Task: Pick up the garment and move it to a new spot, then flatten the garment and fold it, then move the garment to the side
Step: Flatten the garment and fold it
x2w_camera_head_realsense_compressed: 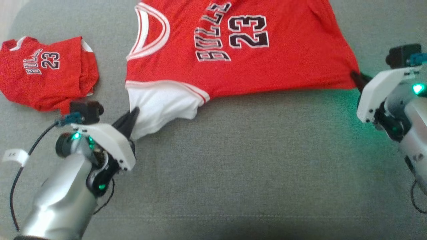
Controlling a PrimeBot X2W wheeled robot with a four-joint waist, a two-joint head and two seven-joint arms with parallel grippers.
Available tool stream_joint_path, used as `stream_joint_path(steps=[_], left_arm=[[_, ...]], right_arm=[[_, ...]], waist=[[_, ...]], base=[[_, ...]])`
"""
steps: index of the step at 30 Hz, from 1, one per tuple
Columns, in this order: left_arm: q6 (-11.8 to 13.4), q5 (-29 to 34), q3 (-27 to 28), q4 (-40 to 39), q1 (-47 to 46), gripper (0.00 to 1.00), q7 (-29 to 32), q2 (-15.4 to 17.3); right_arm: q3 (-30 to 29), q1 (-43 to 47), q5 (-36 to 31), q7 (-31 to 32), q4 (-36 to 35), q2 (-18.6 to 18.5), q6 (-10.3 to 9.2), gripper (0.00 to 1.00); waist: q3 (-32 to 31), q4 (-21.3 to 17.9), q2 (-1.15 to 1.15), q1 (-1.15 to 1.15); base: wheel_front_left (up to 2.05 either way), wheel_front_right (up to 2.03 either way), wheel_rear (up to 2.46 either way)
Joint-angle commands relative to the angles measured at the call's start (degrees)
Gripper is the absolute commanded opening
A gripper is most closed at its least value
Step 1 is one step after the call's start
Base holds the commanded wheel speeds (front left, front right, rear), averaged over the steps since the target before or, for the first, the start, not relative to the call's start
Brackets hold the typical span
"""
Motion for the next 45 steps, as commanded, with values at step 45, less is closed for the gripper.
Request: stream_joint_path(steps=[45], left_arm=[[1.98, -26.63, 0.33, -36.49, 19.78, 0.0, 21.83, 23.01]], right_arm=[[11.51, 17.05, 25.37, 26.82, -28.32, -20.27, 0.42, 0.0]], waist=[[-9.88, -2.37, 0.0, 0.0]], base=[[0.0, 0.0, 0.0]])
